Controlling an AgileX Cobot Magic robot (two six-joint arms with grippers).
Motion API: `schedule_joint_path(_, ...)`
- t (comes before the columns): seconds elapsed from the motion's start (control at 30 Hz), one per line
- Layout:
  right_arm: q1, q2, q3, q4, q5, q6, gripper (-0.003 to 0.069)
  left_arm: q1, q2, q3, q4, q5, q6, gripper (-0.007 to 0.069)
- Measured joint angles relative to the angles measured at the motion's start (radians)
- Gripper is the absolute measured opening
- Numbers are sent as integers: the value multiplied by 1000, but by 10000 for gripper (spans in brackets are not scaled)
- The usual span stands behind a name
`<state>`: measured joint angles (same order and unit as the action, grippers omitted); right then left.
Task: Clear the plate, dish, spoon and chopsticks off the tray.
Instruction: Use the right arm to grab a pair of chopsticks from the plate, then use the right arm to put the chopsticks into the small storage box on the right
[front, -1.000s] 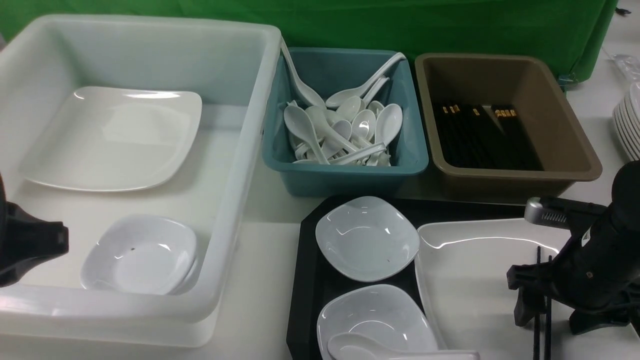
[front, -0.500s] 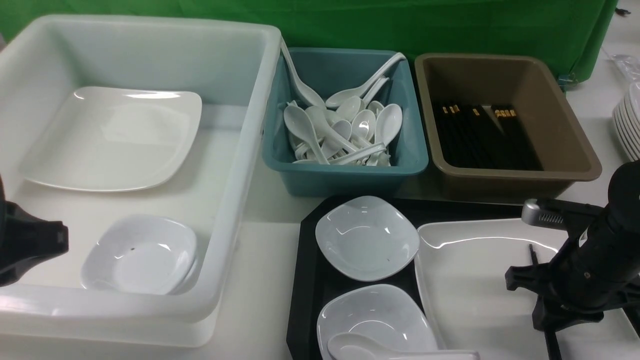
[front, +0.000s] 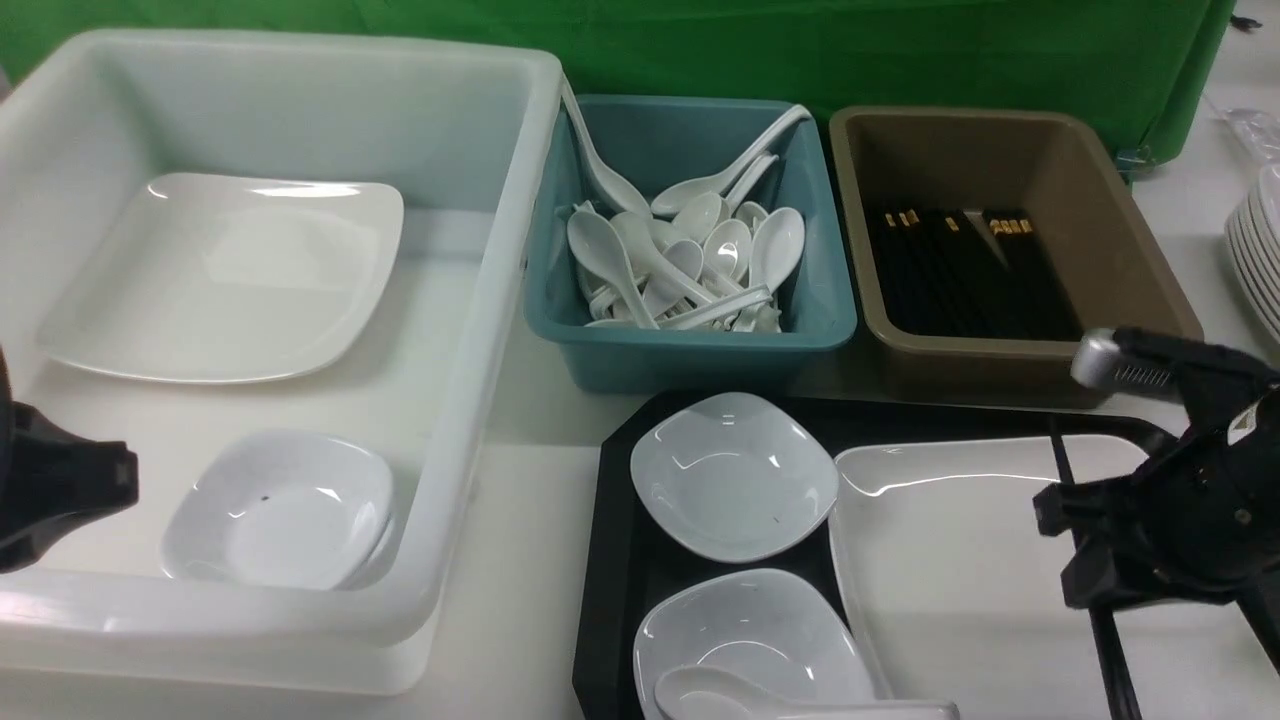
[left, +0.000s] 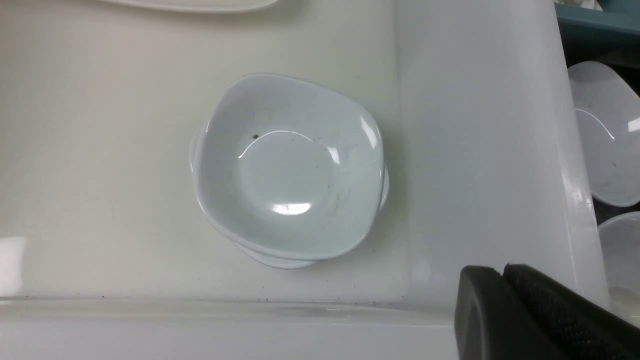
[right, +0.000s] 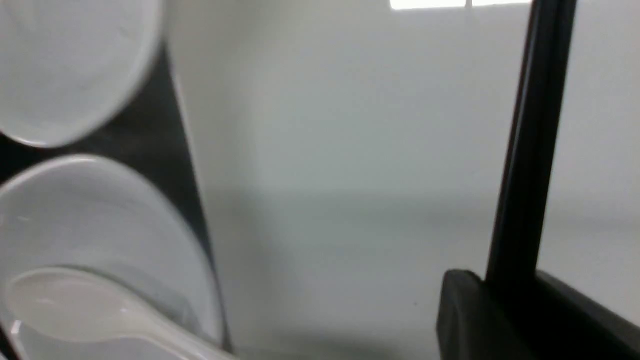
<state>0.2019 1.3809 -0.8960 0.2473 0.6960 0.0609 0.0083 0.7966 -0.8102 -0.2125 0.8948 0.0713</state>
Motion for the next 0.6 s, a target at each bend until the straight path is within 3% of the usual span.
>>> schedule_joint_path(0.2,0,12,-284,-27,-82,-69,132,0,0,0,-23,-13,6,17)
schedule_joint_path(0.43,-29,366,-744,-113,-225,-80,132,0,0,0,-48,3,24,17)
schedule_joint_path(0.6,-55,584,-882,-126,-331,-81,132,0,0,0,-56,45,30,17)
